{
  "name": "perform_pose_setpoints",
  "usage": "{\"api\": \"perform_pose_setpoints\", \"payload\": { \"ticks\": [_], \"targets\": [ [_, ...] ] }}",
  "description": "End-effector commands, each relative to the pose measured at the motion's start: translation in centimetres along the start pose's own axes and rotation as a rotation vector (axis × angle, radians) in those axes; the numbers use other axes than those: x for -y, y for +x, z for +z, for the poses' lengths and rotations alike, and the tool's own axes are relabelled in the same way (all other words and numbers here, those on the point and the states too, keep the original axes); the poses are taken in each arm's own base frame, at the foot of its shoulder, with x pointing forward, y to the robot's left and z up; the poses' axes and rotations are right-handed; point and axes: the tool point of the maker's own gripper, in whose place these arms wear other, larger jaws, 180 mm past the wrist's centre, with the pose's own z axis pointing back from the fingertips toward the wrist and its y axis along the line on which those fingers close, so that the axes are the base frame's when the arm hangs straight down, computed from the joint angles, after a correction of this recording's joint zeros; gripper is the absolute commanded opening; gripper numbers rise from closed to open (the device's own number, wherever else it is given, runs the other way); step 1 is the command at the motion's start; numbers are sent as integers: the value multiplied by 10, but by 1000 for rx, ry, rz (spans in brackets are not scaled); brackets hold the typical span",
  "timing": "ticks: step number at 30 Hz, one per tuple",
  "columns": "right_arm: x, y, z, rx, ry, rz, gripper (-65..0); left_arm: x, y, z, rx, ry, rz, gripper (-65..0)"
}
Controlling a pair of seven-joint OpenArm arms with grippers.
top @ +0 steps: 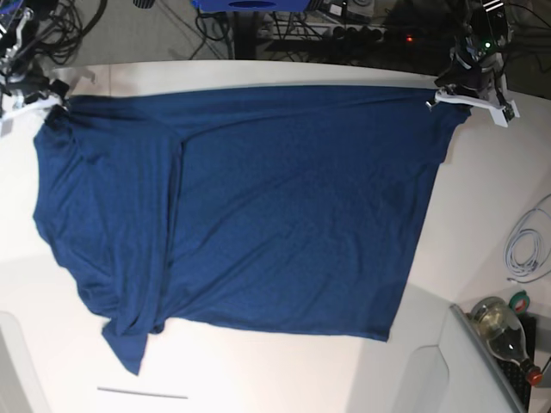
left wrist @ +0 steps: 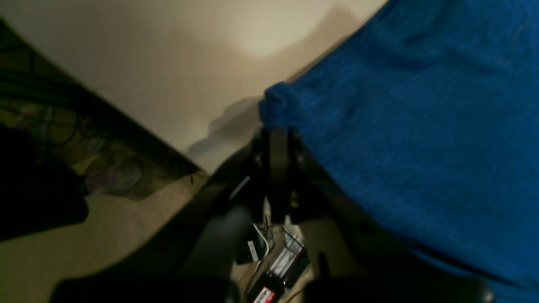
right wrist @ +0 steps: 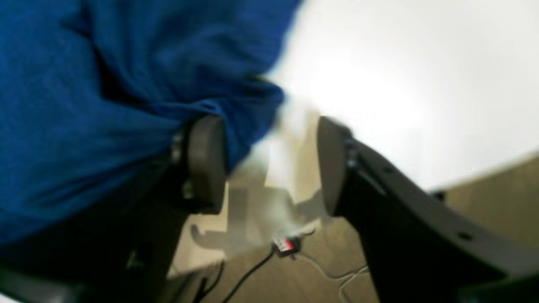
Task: Layout the t-shirt on the table in an organized manner, then fold the t-shirt properly
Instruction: 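Lower the shirt flat onto the table with both grippers holding its edge, then hold the shirt edge with both grippers and tug it taut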
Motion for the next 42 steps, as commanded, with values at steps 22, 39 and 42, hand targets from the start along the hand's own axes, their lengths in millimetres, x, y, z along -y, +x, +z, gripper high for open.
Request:
{"api": "perform_pose_setpoints", "payload": {
  "ticks": [22,39,42],
  "targets": [
    [-22,83,13,138,28,151,-611,59,94,18,260,-114,-38,-617],
    [-19,52,-40,-23,62,86,-647,61,24,-60,94,-8,-292,-650],
    [-7,39,-47,-64,46,63,-647,54,13,-63,79,3,-298,-650]
  ]
}}
